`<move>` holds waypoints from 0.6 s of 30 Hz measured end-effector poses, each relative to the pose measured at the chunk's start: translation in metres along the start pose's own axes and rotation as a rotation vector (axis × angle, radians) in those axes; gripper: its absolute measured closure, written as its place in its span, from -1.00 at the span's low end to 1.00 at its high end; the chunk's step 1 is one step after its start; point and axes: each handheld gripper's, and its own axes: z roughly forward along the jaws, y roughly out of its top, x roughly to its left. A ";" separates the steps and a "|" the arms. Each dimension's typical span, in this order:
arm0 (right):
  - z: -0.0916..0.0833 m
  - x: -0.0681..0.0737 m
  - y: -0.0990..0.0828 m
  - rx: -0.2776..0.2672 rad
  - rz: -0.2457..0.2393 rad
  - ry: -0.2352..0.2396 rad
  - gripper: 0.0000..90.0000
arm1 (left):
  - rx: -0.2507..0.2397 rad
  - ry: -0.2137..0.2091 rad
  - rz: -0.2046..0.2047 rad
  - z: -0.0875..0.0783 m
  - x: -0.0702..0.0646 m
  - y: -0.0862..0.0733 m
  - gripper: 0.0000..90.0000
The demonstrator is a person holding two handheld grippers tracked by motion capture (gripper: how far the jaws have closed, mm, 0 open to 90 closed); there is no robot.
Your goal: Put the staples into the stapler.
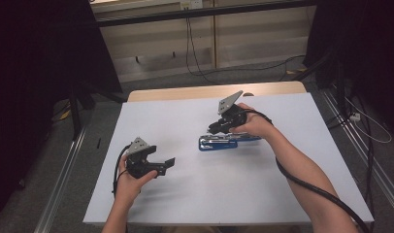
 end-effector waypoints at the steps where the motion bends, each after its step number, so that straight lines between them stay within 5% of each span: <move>1: 0.001 0.000 0.000 0.001 -0.003 0.003 0.76 | -0.001 0.000 0.000 0.000 0.000 0.000 -0.84; 18: 0.007 0.000 0.002 0.011 -0.031 0.051 0.76 | 0.001 0.001 -0.002 0.000 0.000 -0.001 -0.84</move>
